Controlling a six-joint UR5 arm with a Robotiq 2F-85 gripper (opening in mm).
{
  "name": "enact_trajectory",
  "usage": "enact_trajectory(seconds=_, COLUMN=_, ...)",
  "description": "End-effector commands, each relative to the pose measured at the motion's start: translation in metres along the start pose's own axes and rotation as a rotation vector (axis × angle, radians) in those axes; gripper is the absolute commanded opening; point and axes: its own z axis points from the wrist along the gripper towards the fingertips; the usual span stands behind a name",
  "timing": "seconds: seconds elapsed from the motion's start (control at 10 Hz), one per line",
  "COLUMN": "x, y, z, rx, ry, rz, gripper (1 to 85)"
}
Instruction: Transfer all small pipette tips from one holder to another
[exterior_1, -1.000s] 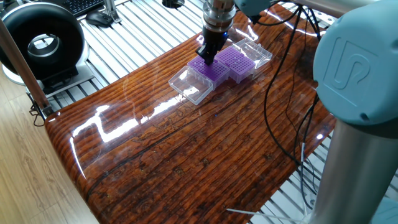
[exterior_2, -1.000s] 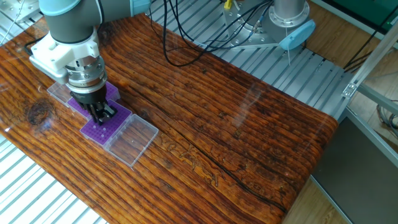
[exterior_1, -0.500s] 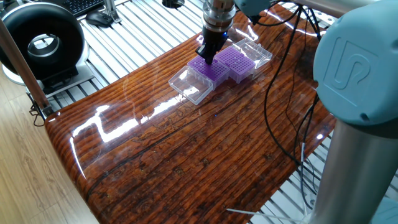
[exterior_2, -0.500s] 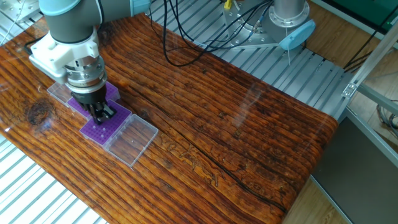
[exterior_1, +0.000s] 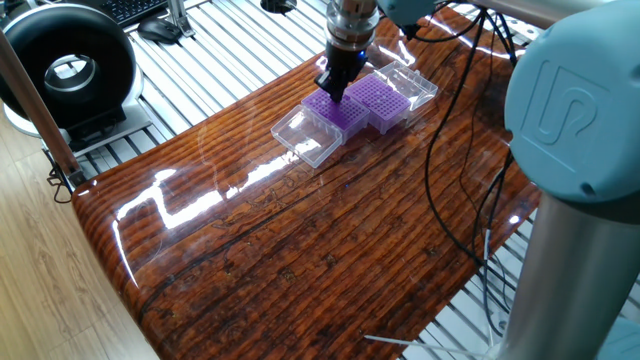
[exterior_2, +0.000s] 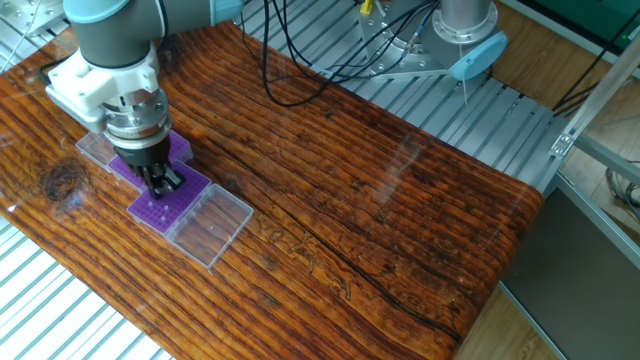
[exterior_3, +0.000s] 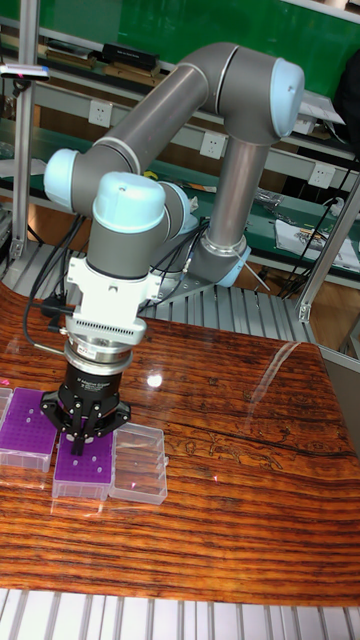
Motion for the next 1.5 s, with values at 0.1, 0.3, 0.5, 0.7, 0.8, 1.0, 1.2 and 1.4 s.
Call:
enact_trajectory(seconds=0.1, x=0.000, y=0.001, z=-0.007, rx=0.000, ry=-0.002, rz=0.031, gripper=1.0)
enact_trajectory(seconds=0.3, x=0.002, y=-0.002, z=-0.010, rx=0.015, ry=0.002, rz=0.042, gripper=1.0)
enact_trajectory(seconds=0.5, x=0.004, y=-0.002, z=-0.015, rx=0.022, ry=0.007, rz=0.057, gripper=1.0)
enact_trajectory(seconds=0.7, x=0.003, y=-0.001, z=-0.021, rx=0.027, ry=0.007, rz=0.068, gripper=1.0)
enact_trajectory(seconds=0.8, x=0.004, y=-0.002, z=-0.023, rx=0.028, ry=0.008, rz=0.070, gripper=1.0)
enact_trajectory(seconds=1.0, x=0.004, y=-0.004, z=-0.030, rx=0.028, ry=0.003, rz=0.076, gripper=1.0)
enact_trajectory(seconds=1.2, x=0.002, y=-0.006, z=-0.037, rx=0.022, ry=-0.001, rz=0.073, gripper=1.0)
enact_trajectory(seconds=1.4, x=0.002, y=-0.007, z=-0.045, rx=0.022, ry=0.000, rz=0.075, gripper=1.0)
